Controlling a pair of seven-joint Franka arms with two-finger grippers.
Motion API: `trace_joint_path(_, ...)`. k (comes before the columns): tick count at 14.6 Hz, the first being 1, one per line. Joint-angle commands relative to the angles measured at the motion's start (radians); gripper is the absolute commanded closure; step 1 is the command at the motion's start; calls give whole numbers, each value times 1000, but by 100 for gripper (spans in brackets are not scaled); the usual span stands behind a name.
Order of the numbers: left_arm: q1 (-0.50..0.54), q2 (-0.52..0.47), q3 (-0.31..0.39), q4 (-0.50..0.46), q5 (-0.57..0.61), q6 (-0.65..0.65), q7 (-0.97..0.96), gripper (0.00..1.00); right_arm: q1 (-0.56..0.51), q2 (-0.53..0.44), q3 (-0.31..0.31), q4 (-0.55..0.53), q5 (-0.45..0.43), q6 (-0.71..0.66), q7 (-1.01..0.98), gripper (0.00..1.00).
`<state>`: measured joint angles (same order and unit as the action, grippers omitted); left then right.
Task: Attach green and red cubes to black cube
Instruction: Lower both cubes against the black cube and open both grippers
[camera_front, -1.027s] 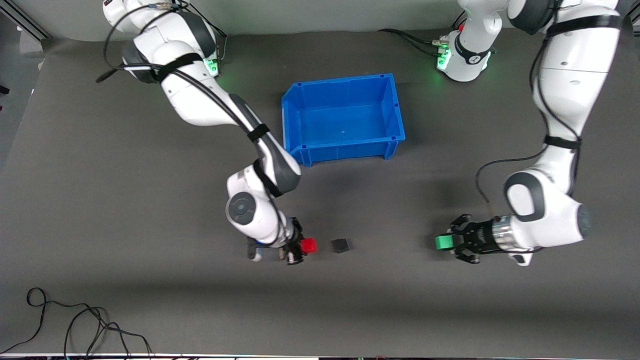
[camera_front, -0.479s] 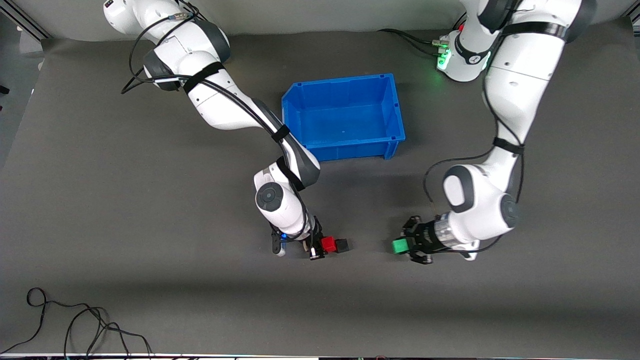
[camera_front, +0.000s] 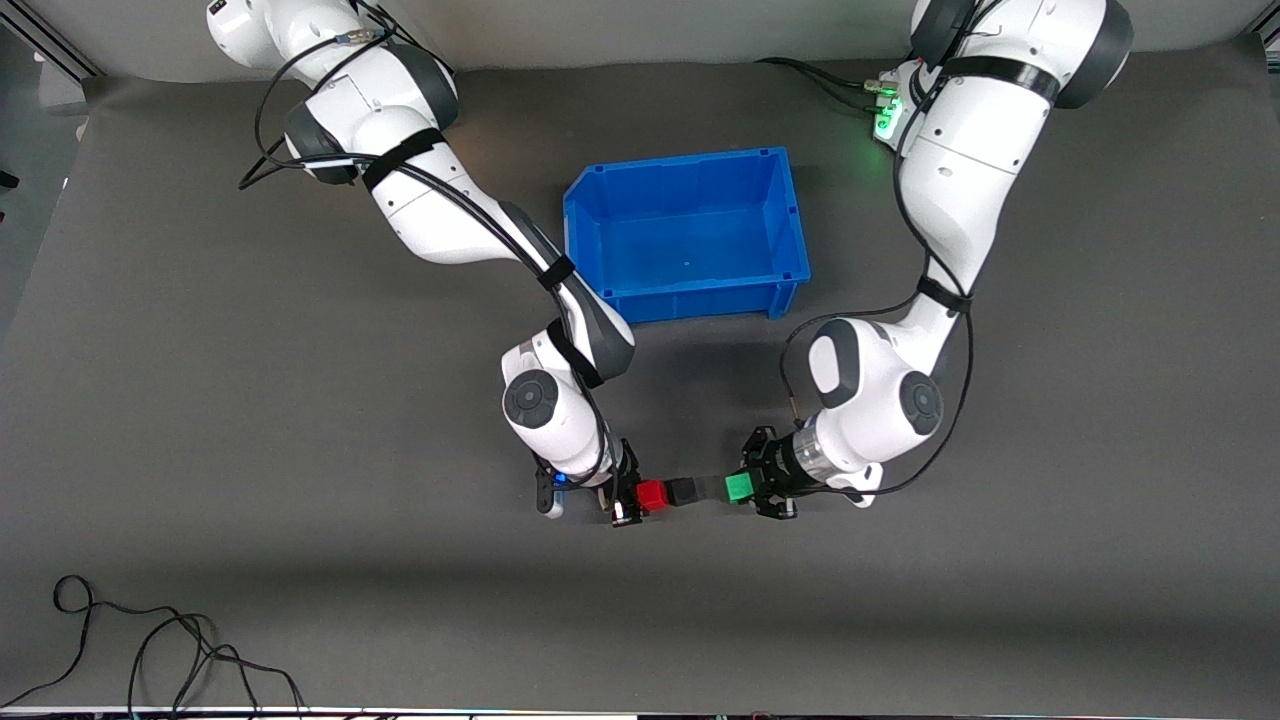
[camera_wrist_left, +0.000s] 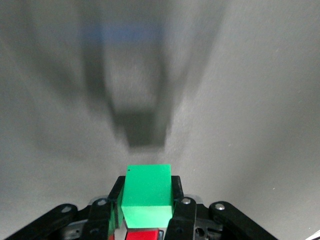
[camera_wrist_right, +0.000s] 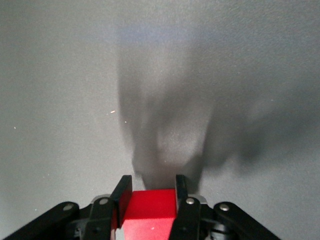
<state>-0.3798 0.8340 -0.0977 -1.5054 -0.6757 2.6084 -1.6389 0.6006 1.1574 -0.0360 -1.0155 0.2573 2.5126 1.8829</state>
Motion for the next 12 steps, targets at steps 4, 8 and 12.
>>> trace_joint_path(4,-63,59,16,65,-7,53,-48,78,2,31,-8,41,-16,14,44,39)
trace_joint_path(8,-74,62,16,65,-5,53,-47,77,-1,24,-7,43,-10,12,44,6)
trace_joint_path(12,-88,63,16,70,-1,53,-47,77,-13,-82,-13,32,-18,-162,21,0)
